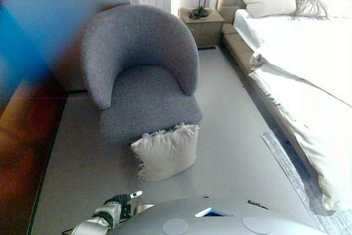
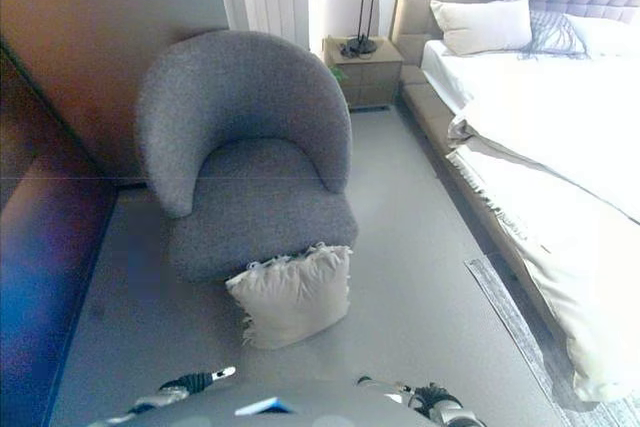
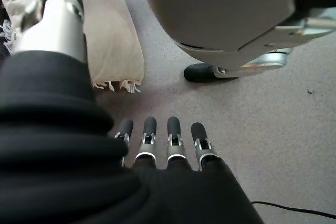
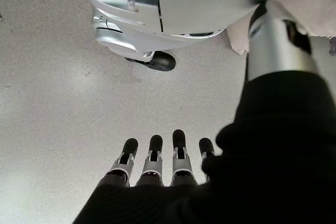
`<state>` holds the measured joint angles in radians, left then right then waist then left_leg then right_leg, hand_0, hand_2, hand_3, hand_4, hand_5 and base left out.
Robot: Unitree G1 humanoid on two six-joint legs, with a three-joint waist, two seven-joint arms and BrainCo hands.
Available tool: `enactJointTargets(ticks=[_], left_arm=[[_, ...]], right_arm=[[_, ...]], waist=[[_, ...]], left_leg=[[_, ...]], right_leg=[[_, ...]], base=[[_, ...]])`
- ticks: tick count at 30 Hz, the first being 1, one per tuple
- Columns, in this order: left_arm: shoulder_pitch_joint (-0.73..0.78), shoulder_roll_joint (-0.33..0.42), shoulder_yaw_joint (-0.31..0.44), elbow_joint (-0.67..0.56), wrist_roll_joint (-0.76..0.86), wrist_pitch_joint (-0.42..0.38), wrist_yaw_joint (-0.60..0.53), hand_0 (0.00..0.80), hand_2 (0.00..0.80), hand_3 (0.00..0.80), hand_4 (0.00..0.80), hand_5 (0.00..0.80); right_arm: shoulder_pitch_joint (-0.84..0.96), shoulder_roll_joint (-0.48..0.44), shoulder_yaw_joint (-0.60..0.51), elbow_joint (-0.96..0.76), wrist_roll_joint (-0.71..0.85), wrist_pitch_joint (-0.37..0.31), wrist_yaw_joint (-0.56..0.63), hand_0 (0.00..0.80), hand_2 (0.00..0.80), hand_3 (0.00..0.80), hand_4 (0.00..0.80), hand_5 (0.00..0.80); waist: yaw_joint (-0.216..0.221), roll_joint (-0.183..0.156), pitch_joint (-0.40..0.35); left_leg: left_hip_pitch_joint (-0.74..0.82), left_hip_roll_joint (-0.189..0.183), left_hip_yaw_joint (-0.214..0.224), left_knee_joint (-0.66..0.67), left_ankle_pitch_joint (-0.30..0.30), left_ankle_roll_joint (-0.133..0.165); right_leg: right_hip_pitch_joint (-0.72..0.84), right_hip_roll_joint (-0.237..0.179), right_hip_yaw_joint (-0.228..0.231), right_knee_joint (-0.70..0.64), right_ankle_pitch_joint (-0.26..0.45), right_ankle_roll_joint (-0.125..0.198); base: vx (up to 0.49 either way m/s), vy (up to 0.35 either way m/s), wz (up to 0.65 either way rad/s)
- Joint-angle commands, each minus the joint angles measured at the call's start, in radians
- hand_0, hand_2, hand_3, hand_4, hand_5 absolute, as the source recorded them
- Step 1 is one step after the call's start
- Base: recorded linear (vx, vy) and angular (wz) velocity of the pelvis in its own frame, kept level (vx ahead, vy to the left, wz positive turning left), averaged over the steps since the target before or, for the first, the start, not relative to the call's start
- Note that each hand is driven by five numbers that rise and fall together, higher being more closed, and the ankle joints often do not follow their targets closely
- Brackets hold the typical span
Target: Pick up the cushion and take it to the sofa
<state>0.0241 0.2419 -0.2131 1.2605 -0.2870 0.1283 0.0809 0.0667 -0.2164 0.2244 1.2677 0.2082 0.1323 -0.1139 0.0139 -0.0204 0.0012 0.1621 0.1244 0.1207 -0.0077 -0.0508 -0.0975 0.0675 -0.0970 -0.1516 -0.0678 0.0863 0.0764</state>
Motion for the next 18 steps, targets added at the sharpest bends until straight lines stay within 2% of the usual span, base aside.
enactJointTargets(ticks=[1,3,4,6,8,11,13,16,18], left_arm=[[-0.089,-0.016,0.017,-0.003,-0.001,-0.056,0.008,0.0,0.0,0.0,0.0,0.0],[-0.089,-0.024,0.007,-0.022,-0.031,-0.044,0.003,0.0,0.0,0.0,0.0,0.0],[-0.085,-0.027,0.007,-0.027,-0.034,-0.044,0.004,0.0,0.0,0.0,0.0,0.0],[-0.069,-0.024,0.013,-0.029,-0.03,-0.048,0.0,0.0,0.0,0.0,0.0,0.0],[-0.05,-0.02,0.017,-0.032,-0.023,-0.035,-0.004,0.0,0.0,0.0,0.0,0.0],[-0.019,-0.019,0.024,-0.022,0.009,-0.027,-0.021,0.0,0.0,0.0,0.0,0.0],[-0.005,-0.024,0.03,-0.015,0.017,-0.028,-0.024,0.0,0.0,0.0,0.0,0.0],[0.011,-0.033,0.045,0.004,0.013,-0.026,-0.031,0.0,0.0,0.0,0.0,0.0],[0.013,-0.034,0.059,0.01,0.017,-0.016,-0.024,0.0,0.0,0.0,0.0,0.0]], right_arm=[[-0.118,-0.042,0.009,0.034,-0.003,0.021,0.005,0.0,0.0,0.0,0.0,0.0],[-0.126,-0.064,0.013,0.015,0.029,0.044,0.0,0.0,0.0,0.0,0.0,0.0],[-0.126,-0.069,0.009,0.009,0.046,0.05,-0.007,0.0,0.0,0.0,0.0,0.0],[-0.127,-0.073,-0.002,0.014,0.038,0.042,-0.006,0.0,0.0,0.0,0.0,0.0],[-0.123,-0.068,0.006,0.022,0.031,0.04,-0.012,0.0,0.0,0.0,0.0,0.0],[-0.114,-0.058,0.008,0.043,0.027,0.027,-0.025,0.0,0.0,0.0,0.0,0.0],[-0.109,-0.054,0.005,0.044,0.019,0.034,-0.029,0.0,0.0,0.0,0.0,0.0],[-0.102,-0.047,-0.001,0.059,0.004,0.051,-0.032,0.0,0.0,0.0,0.0,0.0],[-0.096,-0.036,-0.009,0.071,-0.017,0.054,-0.038,0.0,0.0,0.0,0.0,0.0]], waist=[[0.018,-0.056,0.125],[0.025,-0.043,0.154],[0.035,-0.029,0.167],[0.052,-0.005,0.178],[0.066,0.026,0.178],[0.097,0.045,0.177],[0.106,0.042,0.176],[0.111,0.037,0.164],[0.105,0.028,0.15]], left_leg=[[-0.202,-0.103,-0.016,0.493,-0.069,0.09],[-0.278,-0.101,-0.008,0.576,-0.026,0.075],[-0.283,-0.101,-0.017,0.526,-0.011,0.071],[-0.291,-0.092,-0.031,0.386,0.058,0.055],[-0.299,-0.058,-0.041,0.217,0.155,0.025],[-0.335,-0.023,-0.038,0.009,0.277,-0.014],[-0.338,-0.019,-0.036,-0.041,0.279,-0.016],[-0.339,-0.001,-0.025,-0.057,0.233,-0.006],[-0.323,0.005,-0.008,-0.024,0.182,0.018]], right_leg=[[-0.007,-0.024,-0.037,0.109,-0.112,-0.06],[-0.013,-0.016,-0.03,0.139,-0.121,-0.073],[-0.002,-0.006,-0.028,0.149,-0.132,-0.066],[0.023,0.016,-0.023,0.16,-0.164,-0.062],[0.061,0.06,-0.013,0.15,-0.193,-0.066],[0.152,0.12,0.029,0.134,-0.249,-0.082],[0.18,0.127,0.053,0.141,-0.274,-0.087],[0.212,0.121,0.076,0.174,-0.328,-0.091],[0.216,0.101,0.075,0.204,-0.351,-0.076]], base=[[-0.075,-0.161,-0.09],[-0.006,-0.073,-0.11],[0.101,0.025,-0.12],[0.228,0.053,-0.22],[0.369,0.052,-0.41],[0.479,0.045,-0.34],[0.406,0.054,0.41],[0.498,0.094,0.17],[0.509,0.117,-0.12]])
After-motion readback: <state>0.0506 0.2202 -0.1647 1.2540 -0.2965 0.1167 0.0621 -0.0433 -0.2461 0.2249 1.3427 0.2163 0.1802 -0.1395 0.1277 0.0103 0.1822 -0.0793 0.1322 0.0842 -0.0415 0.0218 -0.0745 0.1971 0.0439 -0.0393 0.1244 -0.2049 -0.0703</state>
